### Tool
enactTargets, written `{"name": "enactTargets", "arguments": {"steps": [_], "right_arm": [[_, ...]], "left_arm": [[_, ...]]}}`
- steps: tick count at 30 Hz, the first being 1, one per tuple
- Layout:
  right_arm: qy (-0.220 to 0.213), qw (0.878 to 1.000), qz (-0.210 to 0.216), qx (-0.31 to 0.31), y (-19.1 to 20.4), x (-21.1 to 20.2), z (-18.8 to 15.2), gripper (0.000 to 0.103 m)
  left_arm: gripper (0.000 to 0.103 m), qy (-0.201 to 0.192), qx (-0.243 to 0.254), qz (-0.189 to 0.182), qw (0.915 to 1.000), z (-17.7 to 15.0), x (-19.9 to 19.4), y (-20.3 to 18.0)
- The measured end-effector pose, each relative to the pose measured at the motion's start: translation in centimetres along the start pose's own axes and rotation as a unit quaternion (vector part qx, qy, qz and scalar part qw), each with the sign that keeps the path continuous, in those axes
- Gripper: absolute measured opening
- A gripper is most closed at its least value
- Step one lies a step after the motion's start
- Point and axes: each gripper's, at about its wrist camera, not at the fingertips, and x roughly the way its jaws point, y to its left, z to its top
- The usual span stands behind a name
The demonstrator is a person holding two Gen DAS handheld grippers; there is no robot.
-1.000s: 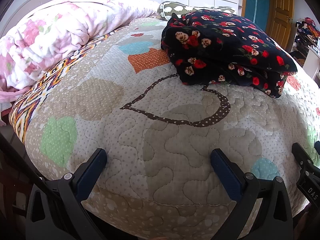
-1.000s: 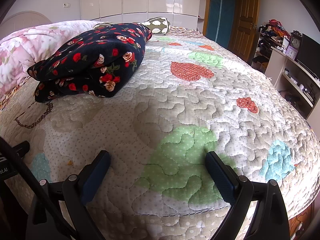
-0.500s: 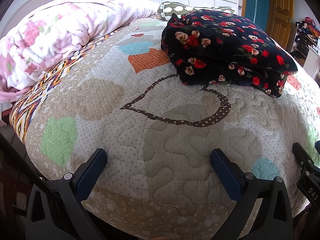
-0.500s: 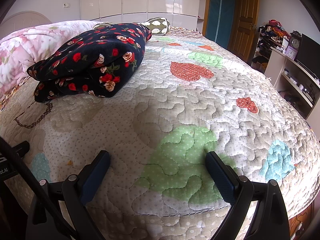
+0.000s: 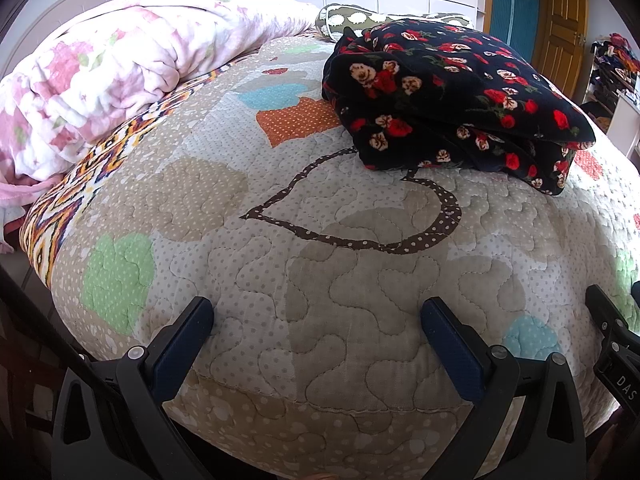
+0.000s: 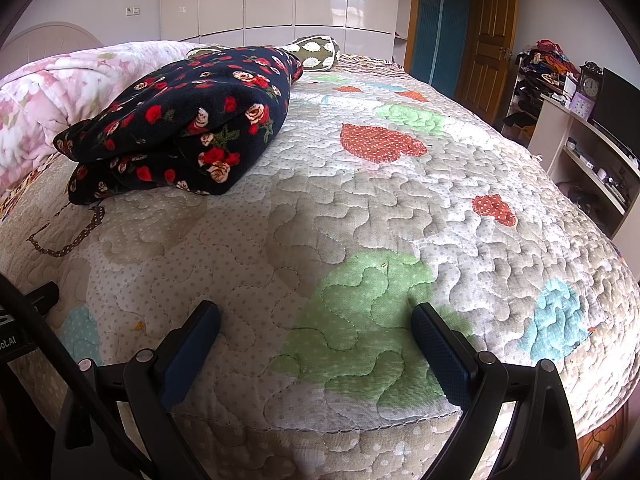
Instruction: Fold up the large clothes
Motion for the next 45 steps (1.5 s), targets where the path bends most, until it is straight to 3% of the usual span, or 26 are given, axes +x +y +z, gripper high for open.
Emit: {"name": "enactTargets", "arguments": {"steps": [45], "right_arm": [[-0.006, 1.000, -0.003, -0.002, -0.09, 0.23, 0.13, 0.099]], "left_arm": [[0.103, -0.014, -0.016, 0.004, 0.9998, 0.16, -0.07, 0.07]]}}
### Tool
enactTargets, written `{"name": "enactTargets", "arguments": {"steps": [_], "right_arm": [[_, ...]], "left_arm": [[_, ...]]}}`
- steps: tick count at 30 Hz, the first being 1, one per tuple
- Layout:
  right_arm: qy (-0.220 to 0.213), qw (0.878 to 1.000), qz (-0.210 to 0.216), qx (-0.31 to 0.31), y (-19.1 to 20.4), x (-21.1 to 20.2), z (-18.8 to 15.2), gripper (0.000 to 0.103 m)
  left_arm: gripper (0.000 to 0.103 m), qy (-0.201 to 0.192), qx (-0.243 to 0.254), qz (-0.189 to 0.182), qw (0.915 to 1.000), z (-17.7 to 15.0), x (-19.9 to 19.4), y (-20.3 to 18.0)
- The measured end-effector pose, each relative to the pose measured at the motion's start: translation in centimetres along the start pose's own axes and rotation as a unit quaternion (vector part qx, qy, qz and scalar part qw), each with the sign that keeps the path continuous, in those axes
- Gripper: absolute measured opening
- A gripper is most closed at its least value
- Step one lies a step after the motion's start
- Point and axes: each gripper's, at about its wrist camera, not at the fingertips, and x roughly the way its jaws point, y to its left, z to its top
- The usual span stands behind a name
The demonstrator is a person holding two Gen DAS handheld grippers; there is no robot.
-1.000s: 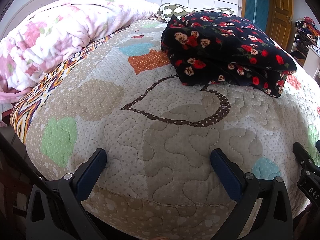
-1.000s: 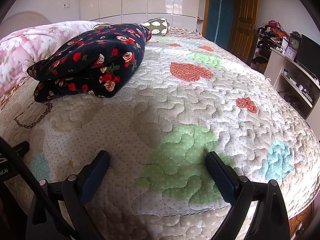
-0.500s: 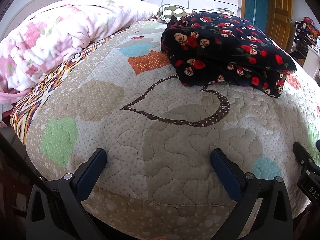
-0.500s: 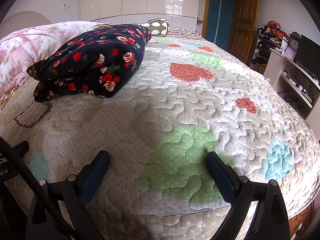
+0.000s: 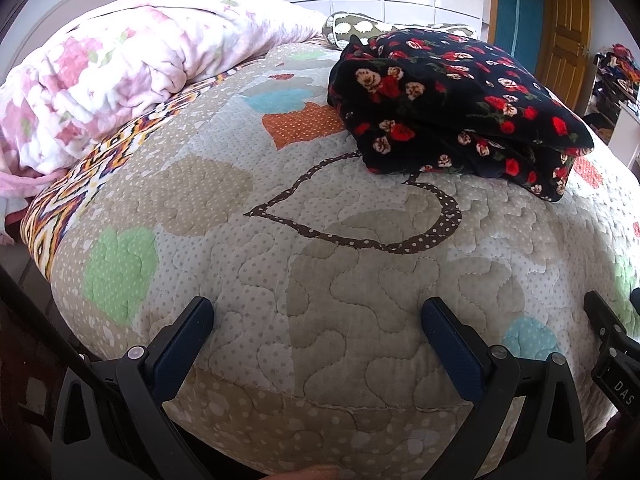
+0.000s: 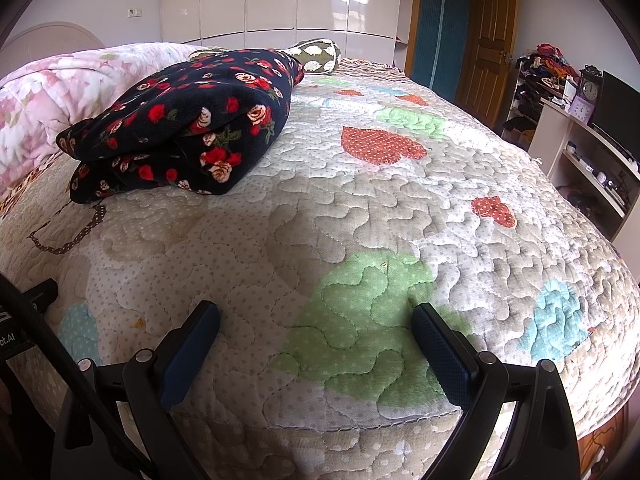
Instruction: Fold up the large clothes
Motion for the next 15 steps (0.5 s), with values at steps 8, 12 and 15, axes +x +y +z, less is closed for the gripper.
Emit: {"name": "enactTargets", "arguments": {"steps": [8, 12, 15], "right_arm": [[0.000, 1.000, -0.011, 0.004, 0.28, 0.34, 0.20, 0.099], [0.001, 1.000, -0.012, 0.004, 0.40, 0.43, 0.20, 0.100], [-0.001, 1.000, -0.013, 0.004, 0.49, 0.35, 0.06, 0.100]], "left_arm": [[0.103, -0.011, 0.006, -0.009, 0.9999, -0.33, 0.07, 0.19], [0.103, -0.013, 0.008, -0.007, 0.9999, -0.28, 0.20, 0.15], [0.103, -0.014, 0.007, -0.005, 0.9999, -0.60, 0.05, -0.07]]}}
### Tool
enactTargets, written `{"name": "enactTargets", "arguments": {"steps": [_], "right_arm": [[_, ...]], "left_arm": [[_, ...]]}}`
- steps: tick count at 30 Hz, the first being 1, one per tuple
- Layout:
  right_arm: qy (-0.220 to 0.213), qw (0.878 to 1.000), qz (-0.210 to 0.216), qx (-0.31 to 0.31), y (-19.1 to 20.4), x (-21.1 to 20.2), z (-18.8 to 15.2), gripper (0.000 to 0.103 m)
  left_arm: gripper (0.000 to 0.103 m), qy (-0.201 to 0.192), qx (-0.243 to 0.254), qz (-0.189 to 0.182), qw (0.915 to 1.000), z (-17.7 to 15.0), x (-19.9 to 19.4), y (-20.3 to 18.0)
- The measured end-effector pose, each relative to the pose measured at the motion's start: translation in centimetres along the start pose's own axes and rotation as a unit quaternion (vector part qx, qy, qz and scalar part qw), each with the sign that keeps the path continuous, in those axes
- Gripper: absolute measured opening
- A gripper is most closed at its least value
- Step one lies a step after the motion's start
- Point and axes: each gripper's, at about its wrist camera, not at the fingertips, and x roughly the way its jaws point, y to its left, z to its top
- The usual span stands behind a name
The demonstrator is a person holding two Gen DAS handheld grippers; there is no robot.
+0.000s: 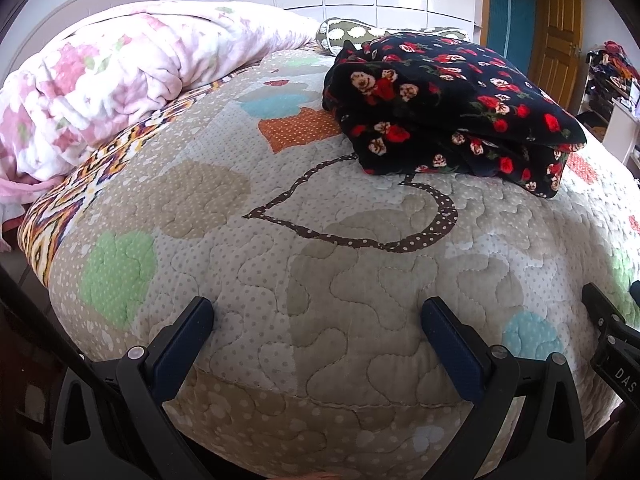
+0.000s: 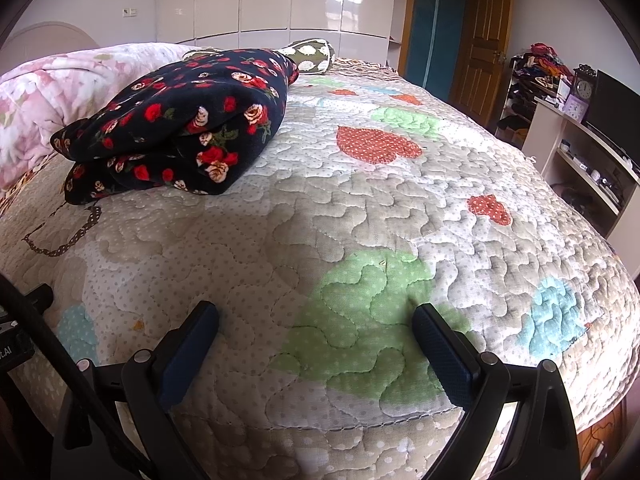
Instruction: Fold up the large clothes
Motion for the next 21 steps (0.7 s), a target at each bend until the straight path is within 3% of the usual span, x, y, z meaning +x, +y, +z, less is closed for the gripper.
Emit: {"name": "enactTargets", "arguments": {"steps": [21], "right_arm": [[-0.002, 1.000, 0.000, 0.000, 0.01, -0.07, -0.21, 0.100]], "left_arm": [[0.103, -0.001, -0.001, 0.002, 1.0000, -0.27, -0.14, -0.38]]}}
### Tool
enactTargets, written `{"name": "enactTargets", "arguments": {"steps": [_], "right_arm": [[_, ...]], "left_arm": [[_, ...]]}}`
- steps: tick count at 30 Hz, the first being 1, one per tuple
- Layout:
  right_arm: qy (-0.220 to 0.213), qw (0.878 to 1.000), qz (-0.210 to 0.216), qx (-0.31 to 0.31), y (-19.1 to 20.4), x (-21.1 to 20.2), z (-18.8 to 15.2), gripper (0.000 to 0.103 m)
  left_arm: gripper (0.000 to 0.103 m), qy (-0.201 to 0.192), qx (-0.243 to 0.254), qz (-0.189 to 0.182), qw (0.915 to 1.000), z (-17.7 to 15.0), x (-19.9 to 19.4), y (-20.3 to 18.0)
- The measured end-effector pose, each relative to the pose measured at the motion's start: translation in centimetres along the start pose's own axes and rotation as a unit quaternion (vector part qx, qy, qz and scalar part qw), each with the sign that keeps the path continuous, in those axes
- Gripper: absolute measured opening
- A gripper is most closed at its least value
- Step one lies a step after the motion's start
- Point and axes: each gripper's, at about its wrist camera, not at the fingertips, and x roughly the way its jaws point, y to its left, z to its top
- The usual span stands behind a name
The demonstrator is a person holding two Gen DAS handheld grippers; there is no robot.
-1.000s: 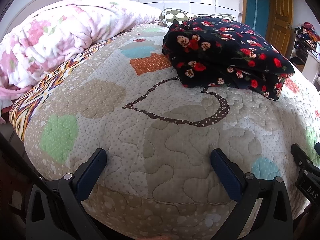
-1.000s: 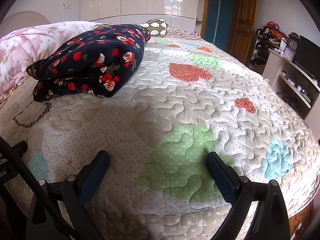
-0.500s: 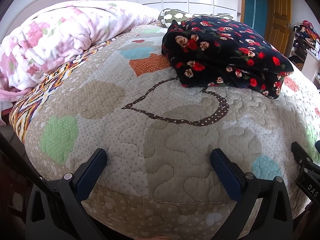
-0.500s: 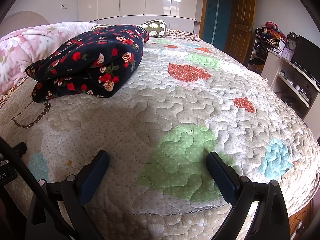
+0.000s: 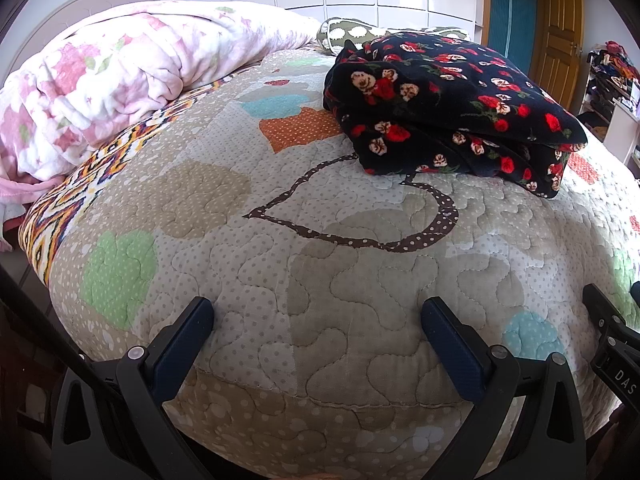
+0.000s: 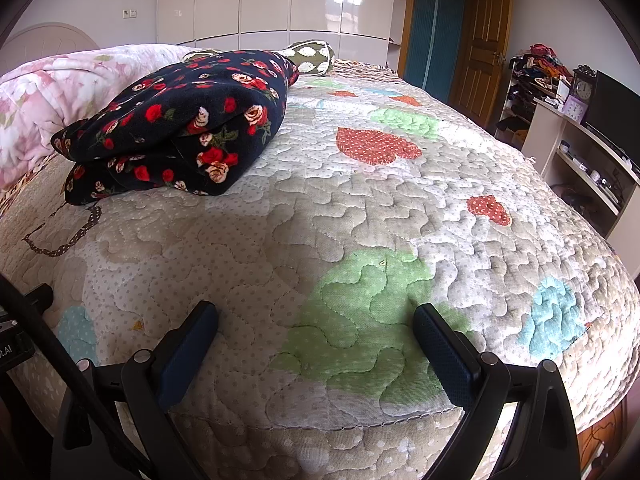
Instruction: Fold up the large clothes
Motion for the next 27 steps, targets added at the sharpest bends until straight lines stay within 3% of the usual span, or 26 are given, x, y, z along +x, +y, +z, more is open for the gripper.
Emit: {"name": "enactTargets", "arguments": {"steps": [27], "right_arm": [[-0.003, 1.000, 0.000, -0.002, -0.08, -0.02, 0.06, 0.100]], "left_arm": [[0.103, -0.005, -0.001, 0.002, 1.0000, -0.34, -0.16, 0.02]]}}
